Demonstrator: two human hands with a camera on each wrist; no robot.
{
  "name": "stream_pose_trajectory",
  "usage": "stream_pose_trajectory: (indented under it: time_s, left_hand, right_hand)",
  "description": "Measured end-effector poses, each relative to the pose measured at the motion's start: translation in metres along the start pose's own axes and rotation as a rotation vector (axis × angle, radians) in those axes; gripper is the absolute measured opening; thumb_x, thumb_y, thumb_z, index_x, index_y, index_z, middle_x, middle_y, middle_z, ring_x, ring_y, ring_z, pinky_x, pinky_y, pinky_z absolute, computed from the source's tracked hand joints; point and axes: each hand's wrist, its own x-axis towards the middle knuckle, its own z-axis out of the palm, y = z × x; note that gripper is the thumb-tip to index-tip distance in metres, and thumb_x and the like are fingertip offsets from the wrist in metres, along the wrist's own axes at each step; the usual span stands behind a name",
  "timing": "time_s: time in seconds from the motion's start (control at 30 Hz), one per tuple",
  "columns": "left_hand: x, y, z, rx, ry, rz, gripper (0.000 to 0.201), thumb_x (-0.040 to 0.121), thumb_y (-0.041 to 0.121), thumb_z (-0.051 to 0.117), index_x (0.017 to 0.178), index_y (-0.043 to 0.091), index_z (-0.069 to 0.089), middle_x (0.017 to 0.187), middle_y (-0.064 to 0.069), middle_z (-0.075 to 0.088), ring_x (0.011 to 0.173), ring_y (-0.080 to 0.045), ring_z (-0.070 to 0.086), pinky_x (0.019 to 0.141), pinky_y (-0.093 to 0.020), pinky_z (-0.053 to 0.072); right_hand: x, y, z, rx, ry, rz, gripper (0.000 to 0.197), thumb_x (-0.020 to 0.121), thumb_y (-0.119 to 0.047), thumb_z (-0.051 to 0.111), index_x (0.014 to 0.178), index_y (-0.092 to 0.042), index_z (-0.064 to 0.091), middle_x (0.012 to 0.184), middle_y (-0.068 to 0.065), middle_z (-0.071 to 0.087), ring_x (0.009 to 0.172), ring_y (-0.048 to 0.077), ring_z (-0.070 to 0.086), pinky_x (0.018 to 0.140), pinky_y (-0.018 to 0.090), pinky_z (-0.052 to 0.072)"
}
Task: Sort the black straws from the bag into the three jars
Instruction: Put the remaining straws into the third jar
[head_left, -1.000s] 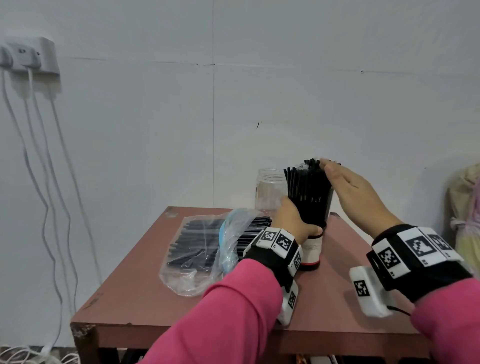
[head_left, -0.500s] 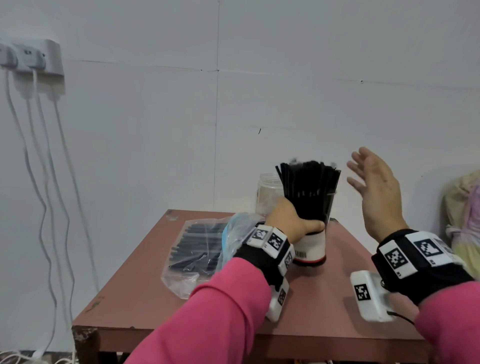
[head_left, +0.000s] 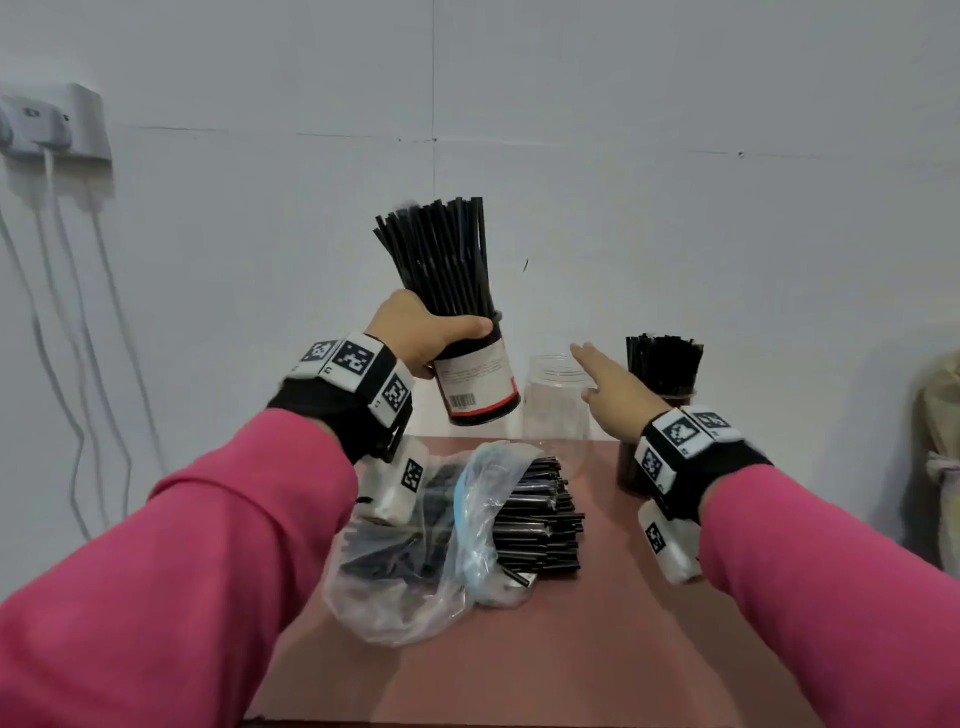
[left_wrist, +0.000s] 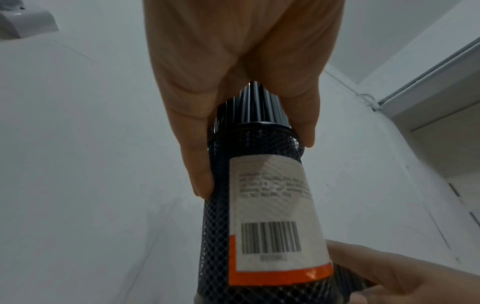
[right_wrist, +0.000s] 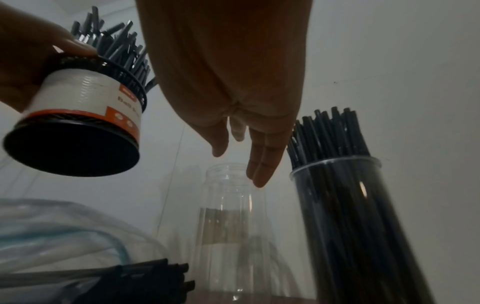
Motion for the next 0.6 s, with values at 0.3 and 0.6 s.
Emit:
stream_pose_trajectory:
  time_s: [0.3, 0.6]
  left_hand:
    - [0.012, -0.021, -0.003, 0.058, 0.027, -0.034, 0.055, 0.068, 0.037, 0.084, 0.111, 0.010, 0.061, 0.100, -0.007, 0.069, 0.087, -0.021, 0.067, 0.077, -0.045, 0.059]
    - [0.026, -0.020, 0.044, 0.046, 0.012, 0.002, 0.071, 0.063, 0.038, 0.086, 0.120, 0.009, 0.054, 0.106, -0.005, 0.066, 0.079, -0.015, 0.064, 0.071, -0.037, 0.060]
  right_hand:
    - [0.020, -0.011, 0.010, -0.187, 0.047, 0.024, 0.023, 0.097, -0.014, 0.054, 0.113, -0.003, 0.066, 0.108, 0.013, 0.059, 0.105, 0.030, 0.059, 0.081, 0.029, 0.042]
    - [-0.060, 0.002, -0.052, -0.095, 0.187, 0.125, 0.015, 0.092, -0.020, 0.060, 0.103, -0.016, 0.069, 0.100, 0.001, 0.060, 0.096, 0.020, 0.055, 0.081, 0.028, 0.039]
